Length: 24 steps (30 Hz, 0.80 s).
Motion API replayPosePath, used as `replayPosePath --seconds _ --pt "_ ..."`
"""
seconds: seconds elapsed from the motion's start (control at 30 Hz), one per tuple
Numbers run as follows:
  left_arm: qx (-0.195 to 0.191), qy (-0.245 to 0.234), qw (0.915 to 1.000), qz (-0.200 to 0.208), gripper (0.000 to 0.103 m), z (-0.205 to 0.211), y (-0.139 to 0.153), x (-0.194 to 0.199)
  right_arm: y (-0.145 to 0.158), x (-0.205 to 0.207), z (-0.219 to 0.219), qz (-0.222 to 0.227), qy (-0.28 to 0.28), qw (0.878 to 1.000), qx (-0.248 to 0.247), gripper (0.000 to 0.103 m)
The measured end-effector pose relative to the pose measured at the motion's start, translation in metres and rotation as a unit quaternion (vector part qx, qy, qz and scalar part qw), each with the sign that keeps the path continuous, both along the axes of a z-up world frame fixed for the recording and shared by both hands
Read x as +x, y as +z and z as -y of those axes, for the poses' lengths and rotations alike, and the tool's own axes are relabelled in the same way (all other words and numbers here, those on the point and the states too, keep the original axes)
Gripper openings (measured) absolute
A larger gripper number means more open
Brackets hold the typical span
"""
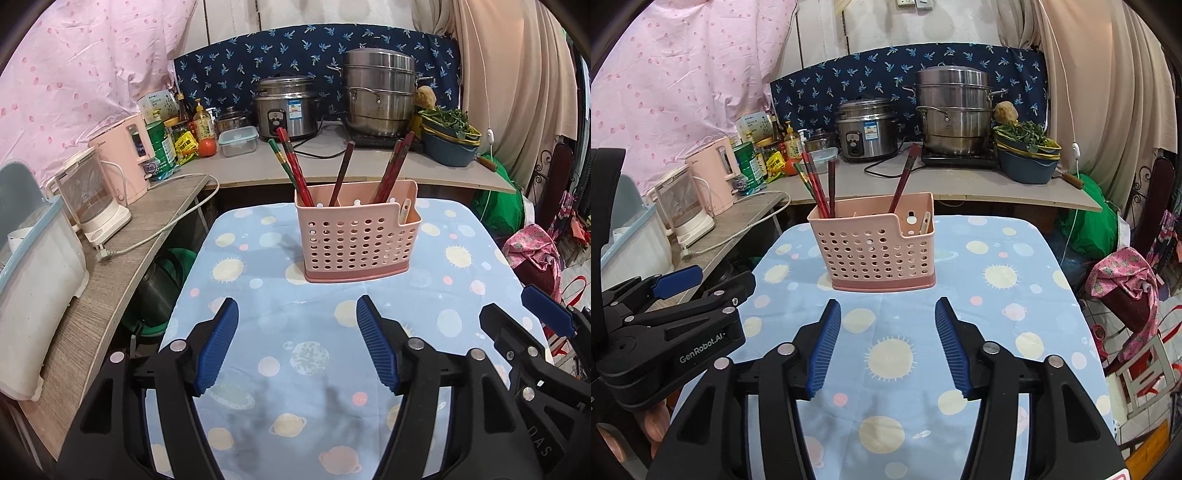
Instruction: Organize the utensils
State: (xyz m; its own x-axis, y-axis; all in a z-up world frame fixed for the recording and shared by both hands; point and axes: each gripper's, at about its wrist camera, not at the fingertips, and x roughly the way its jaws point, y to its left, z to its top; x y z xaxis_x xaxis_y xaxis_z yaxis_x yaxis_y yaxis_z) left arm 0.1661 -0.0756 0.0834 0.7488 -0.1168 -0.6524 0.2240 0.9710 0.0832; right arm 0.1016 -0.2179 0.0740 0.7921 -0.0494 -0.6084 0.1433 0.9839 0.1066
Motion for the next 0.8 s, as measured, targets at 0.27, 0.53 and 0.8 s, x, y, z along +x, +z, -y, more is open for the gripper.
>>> replayPosePath --seconds 0.27,0.53,0.8 --pt "0.005 0.005 1.0 -0.001 0.075 -0.003 -0.006 0.0 -0.002 0.0 0.002 -0.002 -0.014 1.0 -0.01 0.066" --pt "0.01 0.011 0.9999 0.002 0.088 -0.002 -0.008 0.0 -0.003 0.003 0.004 -0.008 -0.018 1.0 -0.017 0.083" --pt "0.013 0.017 0.9997 -0.008 0.094 -0.003 -0.015 0.004 -0.007 0.005 0.008 -0.007 -0.029 0.999 -0.028 0.097"
